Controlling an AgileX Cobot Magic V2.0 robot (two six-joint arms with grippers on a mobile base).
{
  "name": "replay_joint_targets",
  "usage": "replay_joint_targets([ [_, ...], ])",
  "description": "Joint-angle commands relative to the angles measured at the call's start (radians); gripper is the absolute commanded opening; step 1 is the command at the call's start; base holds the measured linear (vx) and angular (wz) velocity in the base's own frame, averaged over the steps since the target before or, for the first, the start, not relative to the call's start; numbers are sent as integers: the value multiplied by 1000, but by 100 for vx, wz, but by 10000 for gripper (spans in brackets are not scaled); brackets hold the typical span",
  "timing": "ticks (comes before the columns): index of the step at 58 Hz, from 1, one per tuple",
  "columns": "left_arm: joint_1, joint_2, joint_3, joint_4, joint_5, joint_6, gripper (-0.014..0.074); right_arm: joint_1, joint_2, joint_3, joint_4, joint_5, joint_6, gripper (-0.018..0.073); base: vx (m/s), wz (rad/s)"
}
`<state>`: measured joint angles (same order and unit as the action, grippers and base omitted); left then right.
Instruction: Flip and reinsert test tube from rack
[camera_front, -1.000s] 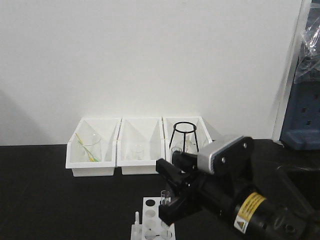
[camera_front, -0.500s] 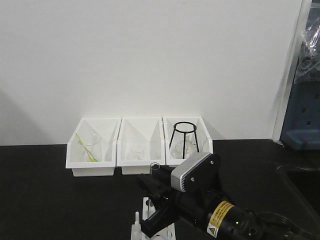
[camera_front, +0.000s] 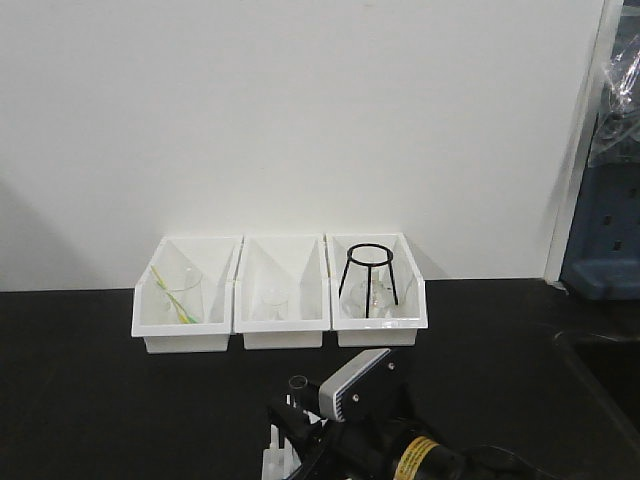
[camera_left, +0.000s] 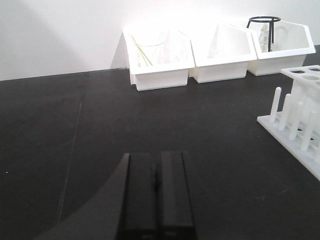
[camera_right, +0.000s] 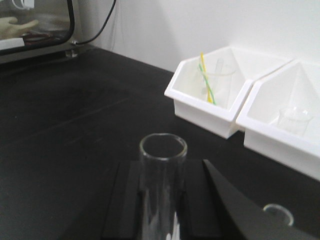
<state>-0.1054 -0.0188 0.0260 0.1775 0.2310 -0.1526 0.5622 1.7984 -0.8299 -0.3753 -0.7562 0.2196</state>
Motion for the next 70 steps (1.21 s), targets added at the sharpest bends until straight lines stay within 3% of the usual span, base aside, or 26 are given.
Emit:
replay_joint_targets([
  [1,0,-8,-4,-5,-80,-9,-6,-2,-23,-33,5,-109,-5,-7,0,0],
  [12,0,-8,-4,-5,-80,-9,-6,-2,-9,-33,5,-107,-5,4,0,0],
  [20,0,-8,-4,-5,-80,-9,-6,-2,-9,-33,6,-102,-4,66,0,0],
  [39,0,-8,-4,-5,-80,-9,-6,-2,-19,-33,8,-81,2,429,0,0],
  [48,0,-8,-4,-5,-80,-9,-6,-2,-93,-33,13,-26,2,522,0,0],
  [53,0,-8,-4,-5,-80,-9,-6,-2,-173,-33,13,79,2,512,0,0],
  [59,0,-8,-4,-5,-80,-9,-6,-2,-304,-33,13,259,2,430,0,0],
  [63,0,-8,-4,-5,-80,-9,-6,-2,-399,-33,16,397,2,312,0,0],
  [70,0,-8,-4,-5,-80,-9,-6,-2,-575,-32,20,646,2,13,0,0],
])
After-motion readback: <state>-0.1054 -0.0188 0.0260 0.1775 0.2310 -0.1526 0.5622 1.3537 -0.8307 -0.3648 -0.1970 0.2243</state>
